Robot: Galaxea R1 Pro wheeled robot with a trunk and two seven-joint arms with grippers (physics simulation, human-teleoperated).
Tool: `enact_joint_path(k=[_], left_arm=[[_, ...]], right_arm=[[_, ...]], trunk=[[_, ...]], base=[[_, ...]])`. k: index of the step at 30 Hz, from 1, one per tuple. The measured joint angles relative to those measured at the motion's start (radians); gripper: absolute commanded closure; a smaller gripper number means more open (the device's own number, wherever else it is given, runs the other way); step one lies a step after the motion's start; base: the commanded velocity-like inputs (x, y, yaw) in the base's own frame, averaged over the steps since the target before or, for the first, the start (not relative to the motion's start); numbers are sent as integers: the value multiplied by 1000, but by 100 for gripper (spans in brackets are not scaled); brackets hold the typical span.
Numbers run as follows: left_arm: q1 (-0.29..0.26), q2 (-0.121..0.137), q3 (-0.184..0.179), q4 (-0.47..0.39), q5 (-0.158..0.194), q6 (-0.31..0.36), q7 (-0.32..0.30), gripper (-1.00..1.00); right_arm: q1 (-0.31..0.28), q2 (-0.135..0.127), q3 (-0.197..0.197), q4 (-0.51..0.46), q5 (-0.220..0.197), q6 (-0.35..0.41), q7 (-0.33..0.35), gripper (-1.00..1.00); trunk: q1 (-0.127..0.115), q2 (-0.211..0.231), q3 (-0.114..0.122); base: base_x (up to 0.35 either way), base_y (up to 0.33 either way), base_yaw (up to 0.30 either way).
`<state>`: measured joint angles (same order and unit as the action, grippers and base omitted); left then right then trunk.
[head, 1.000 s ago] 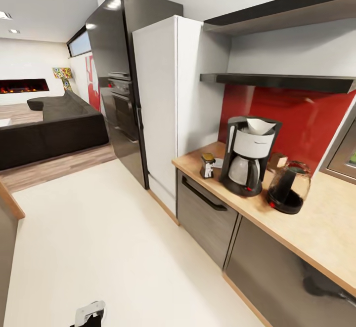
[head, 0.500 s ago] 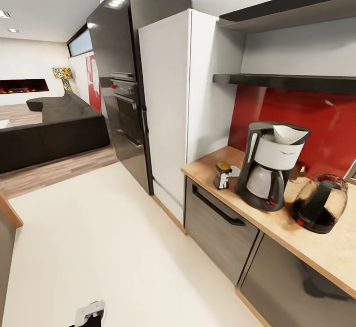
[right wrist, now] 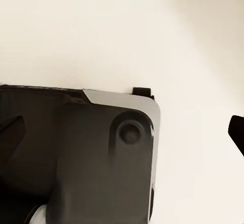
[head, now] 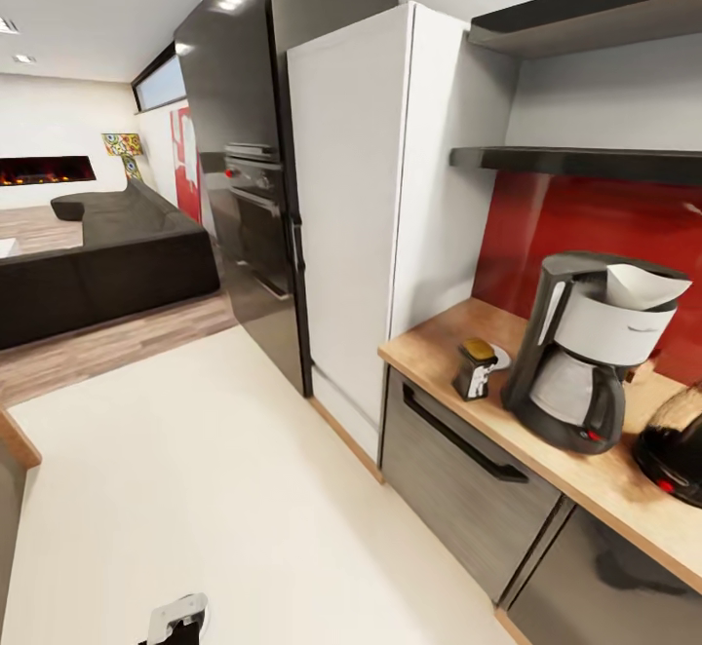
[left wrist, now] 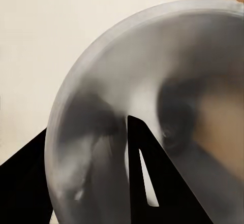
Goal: Set up a coffee station on the kitchen countertop: keep the coffee maker on the countertop, move the bottle of coffee from the kitchen shelf to the counter next to the coffee maker, place a paper coffee filter on top of the coffee maker, put the saucer next to the coffee maker with the coffee cup on the saucer, and place the electric kettle next to the coffee maker.
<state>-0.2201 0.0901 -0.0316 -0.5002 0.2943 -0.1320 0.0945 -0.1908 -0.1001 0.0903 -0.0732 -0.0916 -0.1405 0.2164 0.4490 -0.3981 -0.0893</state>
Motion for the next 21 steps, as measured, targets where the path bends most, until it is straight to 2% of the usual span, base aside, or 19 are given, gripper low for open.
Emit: enact_joint_path(k=[6,21], left_arm=[[0,0,0,1,0,0,0,100],[0,0,0,2,0,-1,0,100]], right_arm=[[0,-1,0,0,0,0,0,-100],[0,-4,-2,0,-1,0,0,-100]], trunk=[[0,0,0],[0,0,0]], base=[[290,205,-75],[289,210,-249]])
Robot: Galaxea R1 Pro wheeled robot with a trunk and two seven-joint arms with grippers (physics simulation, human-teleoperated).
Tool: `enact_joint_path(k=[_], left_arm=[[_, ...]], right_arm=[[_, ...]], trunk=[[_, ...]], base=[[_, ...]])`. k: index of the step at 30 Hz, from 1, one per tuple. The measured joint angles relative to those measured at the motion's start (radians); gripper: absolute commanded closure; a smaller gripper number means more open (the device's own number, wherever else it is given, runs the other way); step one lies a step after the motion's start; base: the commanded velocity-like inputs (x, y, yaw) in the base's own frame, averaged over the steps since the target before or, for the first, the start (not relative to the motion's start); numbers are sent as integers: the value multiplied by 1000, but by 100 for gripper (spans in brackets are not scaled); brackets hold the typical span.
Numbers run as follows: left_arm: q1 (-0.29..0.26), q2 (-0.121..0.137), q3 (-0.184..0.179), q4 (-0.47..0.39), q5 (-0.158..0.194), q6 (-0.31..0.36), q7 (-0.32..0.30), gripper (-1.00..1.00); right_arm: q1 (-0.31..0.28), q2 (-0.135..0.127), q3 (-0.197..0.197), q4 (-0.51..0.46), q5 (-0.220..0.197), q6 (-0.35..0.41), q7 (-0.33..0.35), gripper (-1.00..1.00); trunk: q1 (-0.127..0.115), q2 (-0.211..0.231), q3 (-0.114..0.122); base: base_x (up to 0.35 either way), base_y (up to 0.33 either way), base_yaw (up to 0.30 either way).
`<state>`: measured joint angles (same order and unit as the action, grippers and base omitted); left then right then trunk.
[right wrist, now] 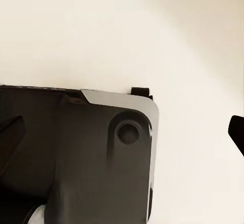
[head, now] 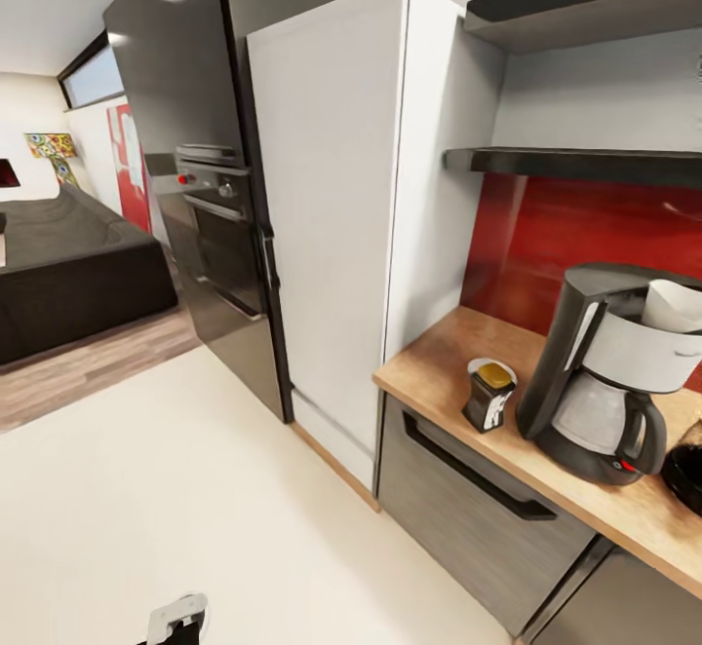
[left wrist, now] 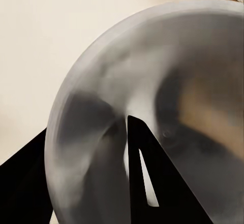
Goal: Set up a coffee station on the kitchen countertop: keep the coffee maker on the countertop, move the bottle of coffee from the kitchen shelf to the counter next to the coffee maker, place a paper coffee filter on top of the coffee maker, put the saucer next to the coffee maker with the coffee cup on the saucer, and place the electric kettle next to the coffee maker.
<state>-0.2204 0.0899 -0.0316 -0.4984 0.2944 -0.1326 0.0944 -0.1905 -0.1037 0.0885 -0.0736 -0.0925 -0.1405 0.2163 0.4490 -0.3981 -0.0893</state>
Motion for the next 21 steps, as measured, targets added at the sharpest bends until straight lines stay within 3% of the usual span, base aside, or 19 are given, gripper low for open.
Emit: enact_joint_path(k=[21], left_arm=[[0,0,0,0,0,-1,0,100]], right_arm=[[0,0,0,0,0,2,2,-100]], trunk=[[0,0,0]], base=[[189,263,-259]])
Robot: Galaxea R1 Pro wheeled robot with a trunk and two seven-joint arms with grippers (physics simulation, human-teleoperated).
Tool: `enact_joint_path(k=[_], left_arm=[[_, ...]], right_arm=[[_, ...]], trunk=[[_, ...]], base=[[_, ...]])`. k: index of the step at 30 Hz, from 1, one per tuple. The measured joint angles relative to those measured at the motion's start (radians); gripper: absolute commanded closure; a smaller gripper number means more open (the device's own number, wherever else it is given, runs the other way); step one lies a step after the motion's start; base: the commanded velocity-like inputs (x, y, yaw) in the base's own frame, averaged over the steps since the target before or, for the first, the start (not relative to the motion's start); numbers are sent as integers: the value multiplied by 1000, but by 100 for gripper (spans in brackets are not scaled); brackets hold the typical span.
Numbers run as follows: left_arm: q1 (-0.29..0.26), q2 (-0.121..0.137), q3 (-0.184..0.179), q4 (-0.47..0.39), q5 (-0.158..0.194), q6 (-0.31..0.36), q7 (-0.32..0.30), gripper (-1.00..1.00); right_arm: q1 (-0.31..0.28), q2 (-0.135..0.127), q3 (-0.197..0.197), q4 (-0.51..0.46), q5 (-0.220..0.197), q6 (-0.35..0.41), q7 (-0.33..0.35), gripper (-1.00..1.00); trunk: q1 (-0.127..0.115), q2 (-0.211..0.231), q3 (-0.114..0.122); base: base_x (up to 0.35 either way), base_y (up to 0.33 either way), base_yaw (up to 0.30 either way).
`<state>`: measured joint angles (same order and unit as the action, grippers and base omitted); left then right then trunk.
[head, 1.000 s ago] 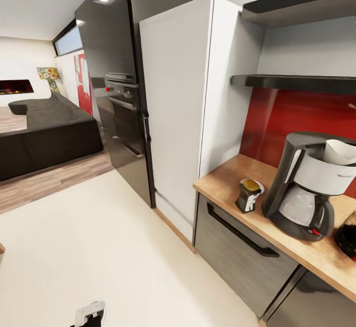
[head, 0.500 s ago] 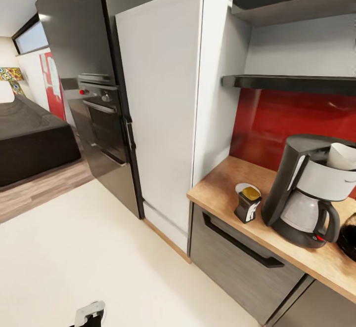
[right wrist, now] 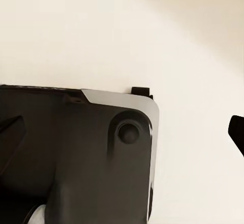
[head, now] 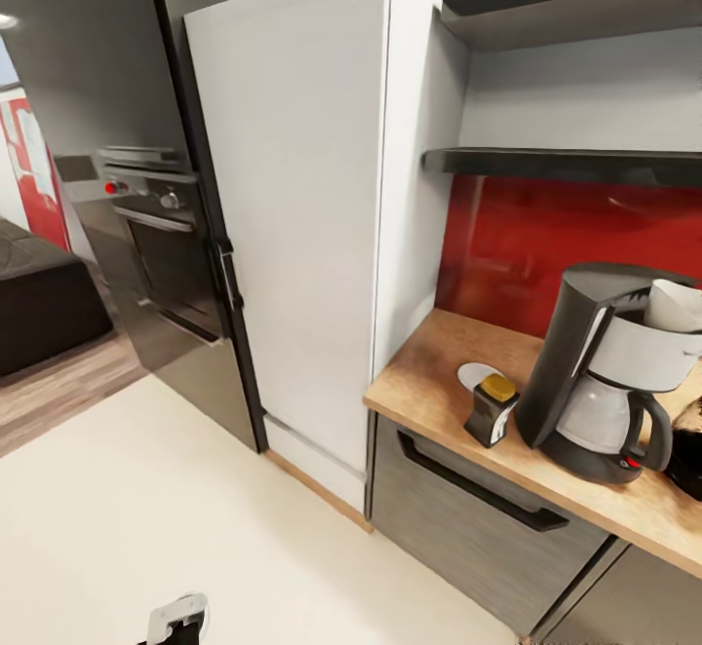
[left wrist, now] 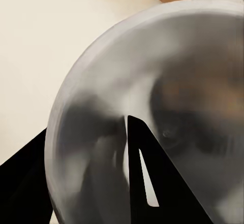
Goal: Set up a coffee station on the kitchen countertop: keep the coffee maker on the countertop, move the bottle of coffee from the kitchen shelf to the counter next to the coffee maker, place a paper coffee filter on top of the coffee maker, put the saucer next to the coffee maker with the coffee cup on the saucer, and place the electric kettle next to the coffee maker.
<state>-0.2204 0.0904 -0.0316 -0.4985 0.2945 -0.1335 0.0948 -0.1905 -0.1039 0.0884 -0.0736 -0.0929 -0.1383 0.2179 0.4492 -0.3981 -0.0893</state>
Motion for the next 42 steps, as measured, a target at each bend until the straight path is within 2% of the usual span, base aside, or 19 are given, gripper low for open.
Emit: enact_joint_path(k=[32,42], left_arm=[[0,1,1,0,2,0,1,100],[0,1,1,0,1,0,0,100]], right_arm=[[0,0,0,0,0,1,0,-100],[0,0,0,0,0,1,0,-100]], trunk=[[0,0,0],[0,0,0]], base=[[108,296,-261],[16,59,-262]])
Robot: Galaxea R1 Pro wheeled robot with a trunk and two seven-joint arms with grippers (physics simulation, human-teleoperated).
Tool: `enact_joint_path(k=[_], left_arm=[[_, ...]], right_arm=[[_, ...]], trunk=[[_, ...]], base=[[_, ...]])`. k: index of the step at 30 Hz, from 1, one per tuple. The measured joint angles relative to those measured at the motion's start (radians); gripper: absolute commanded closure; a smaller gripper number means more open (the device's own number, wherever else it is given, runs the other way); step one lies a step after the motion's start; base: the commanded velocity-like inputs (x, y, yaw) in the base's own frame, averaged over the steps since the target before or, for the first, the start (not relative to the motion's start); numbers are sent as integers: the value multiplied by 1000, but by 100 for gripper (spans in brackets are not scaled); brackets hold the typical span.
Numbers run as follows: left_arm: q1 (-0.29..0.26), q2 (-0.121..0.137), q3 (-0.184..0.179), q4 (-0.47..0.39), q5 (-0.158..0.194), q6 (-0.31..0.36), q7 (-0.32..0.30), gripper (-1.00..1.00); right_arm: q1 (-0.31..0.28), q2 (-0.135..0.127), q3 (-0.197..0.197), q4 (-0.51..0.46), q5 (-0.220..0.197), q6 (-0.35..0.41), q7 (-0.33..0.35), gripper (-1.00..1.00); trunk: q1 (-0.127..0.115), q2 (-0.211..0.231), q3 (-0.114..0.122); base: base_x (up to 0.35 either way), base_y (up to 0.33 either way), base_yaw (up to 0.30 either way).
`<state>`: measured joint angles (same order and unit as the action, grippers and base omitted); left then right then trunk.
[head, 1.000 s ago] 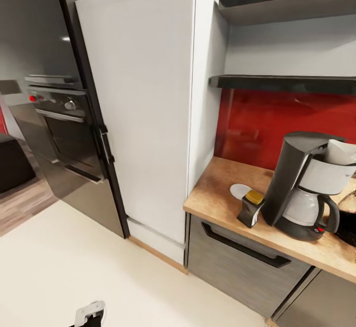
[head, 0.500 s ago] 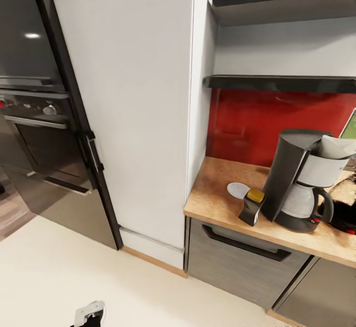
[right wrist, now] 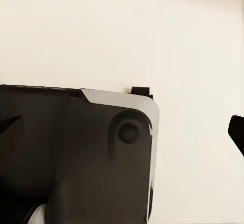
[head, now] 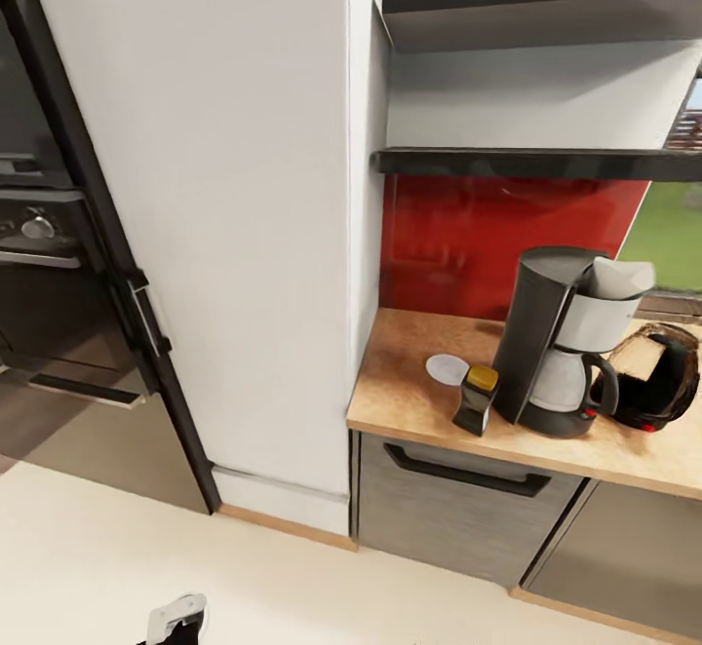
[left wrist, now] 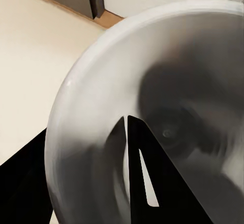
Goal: Set up a coffee station on the kitchen countertop: keep the coffee maker on the countertop, move the bottle of coffee from the kitchen shelf to the counter next to the coffee maker, place a paper coffee filter on top of the coffee maker, put the saucer next to the coffee maker with the coffee cup on the saucer, and place the electric kettle next to the coffee maker.
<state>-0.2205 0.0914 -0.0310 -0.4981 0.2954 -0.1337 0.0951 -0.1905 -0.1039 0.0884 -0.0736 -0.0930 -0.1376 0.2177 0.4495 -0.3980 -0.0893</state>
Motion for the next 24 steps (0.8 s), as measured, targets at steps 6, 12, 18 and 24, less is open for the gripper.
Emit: enact_joint_path(k=[6,12,18,24], left_arm=[[0,0,0,0,-1,0,-1,100],[0,-1,-1,0,-1,0,-1,100],[0,-1,-1,0,-1,0,-1,100],[0,-1,-1,0,0,0,-1,100]], right_arm=[[0,0,0,0,0,0,0,-100],[0,0,0,0,0,0,0,-100],[0,0,0,0,0,0,0,-100],[0,0,0,0,0,0,0,-100]], trunk=[[0,0,0],[0,0,0],[0,0,0],[0,0,0]], base=[[0,1,-262],[0,0,-262],[0,0,-262],[-36,36,-262]])
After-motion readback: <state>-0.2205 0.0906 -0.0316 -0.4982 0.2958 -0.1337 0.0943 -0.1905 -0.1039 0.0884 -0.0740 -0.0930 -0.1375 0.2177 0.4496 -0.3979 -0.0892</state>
